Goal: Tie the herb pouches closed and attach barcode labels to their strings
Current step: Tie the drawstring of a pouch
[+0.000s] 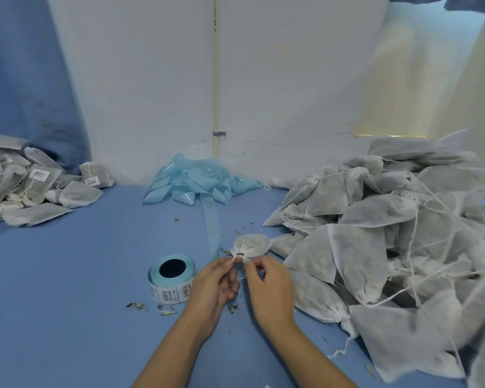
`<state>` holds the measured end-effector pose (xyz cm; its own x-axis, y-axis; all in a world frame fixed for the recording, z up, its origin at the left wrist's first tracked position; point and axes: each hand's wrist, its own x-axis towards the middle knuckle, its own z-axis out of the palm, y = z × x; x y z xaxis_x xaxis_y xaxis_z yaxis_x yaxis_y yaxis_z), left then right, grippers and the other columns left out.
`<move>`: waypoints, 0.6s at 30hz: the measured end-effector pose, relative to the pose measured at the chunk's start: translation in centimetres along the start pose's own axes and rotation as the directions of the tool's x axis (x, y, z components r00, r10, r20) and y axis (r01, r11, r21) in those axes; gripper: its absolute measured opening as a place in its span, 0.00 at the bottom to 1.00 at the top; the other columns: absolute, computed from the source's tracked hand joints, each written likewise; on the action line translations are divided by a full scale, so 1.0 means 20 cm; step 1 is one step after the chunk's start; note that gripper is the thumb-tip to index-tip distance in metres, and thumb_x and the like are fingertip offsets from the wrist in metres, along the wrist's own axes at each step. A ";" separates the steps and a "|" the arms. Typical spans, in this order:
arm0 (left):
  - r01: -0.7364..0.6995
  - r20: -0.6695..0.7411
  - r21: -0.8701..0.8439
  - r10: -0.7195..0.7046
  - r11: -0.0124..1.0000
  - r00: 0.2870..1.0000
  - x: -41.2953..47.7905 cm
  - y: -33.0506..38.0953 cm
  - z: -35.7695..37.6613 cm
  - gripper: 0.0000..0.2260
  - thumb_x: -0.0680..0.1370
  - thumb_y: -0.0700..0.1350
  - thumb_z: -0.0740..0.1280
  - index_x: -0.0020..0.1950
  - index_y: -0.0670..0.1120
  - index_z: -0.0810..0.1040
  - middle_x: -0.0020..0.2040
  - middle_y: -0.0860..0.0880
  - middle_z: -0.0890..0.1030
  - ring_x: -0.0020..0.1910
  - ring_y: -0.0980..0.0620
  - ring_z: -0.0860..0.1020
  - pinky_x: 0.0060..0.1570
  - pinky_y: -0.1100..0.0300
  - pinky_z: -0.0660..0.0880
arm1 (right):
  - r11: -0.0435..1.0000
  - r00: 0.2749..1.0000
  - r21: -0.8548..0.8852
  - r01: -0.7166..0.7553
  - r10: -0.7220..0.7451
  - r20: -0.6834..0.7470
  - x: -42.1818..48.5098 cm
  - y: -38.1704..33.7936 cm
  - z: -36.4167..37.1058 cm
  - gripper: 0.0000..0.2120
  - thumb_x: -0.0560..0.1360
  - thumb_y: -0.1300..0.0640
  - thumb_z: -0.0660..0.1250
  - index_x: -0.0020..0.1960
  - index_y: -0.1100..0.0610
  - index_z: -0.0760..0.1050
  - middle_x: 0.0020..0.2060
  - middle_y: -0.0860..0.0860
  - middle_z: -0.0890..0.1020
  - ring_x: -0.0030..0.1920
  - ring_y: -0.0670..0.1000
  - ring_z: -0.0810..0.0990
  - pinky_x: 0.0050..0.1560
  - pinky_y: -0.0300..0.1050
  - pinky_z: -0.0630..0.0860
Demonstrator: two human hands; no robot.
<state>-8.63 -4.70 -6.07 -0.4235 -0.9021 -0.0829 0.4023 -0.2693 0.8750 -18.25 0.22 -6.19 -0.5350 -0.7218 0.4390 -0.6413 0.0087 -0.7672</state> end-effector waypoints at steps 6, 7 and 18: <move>-0.025 0.018 0.075 0.024 0.997 1.000 -0.01 -0.01 0.01 0.08 0.79 0.34 0.56 0.50 0.40 0.74 0.23 0.50 0.64 0.19 0.55 0.62 0.18 0.65 0.58 | 0.864 0.948 0.400 -0.305 0.232 0.220 0.01 -0.03 0.02 0.10 0.75 0.60 0.67 0.36 0.55 0.80 0.32 0.46 0.83 0.36 0.43 0.79 0.38 0.32 0.73; -0.033 0.022 0.125 0.031 0.992 0.999 -0.01 -0.01 0.02 0.08 0.79 0.34 0.56 0.51 0.41 0.74 0.24 0.50 0.64 0.19 0.54 0.62 0.19 0.65 0.58 | 0.821 0.929 0.444 -0.359 0.267 0.256 0.01 -0.04 0.01 0.09 0.74 0.61 0.67 0.36 0.57 0.80 0.30 0.46 0.81 0.33 0.42 0.78 0.35 0.30 0.72; -0.109 0.121 0.445 0.061 0.889 0.991 -0.04 -0.04 0.07 0.10 0.81 0.36 0.55 0.58 0.48 0.70 0.21 0.53 0.62 0.20 0.55 0.61 0.22 0.64 0.59 | 0.557 0.802 0.579 -0.595 0.461 0.380 0.08 -0.02 -0.04 0.03 0.70 0.66 0.68 0.37 0.62 0.78 0.32 0.57 0.74 0.31 0.49 0.70 0.32 0.37 0.68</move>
<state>-9.63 -3.35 -6.00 -0.4936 -0.8692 0.0288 0.0426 0.0090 0.9991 -19.30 -0.37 -4.76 -0.5157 -0.8377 -0.1797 0.2797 0.0336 -0.9595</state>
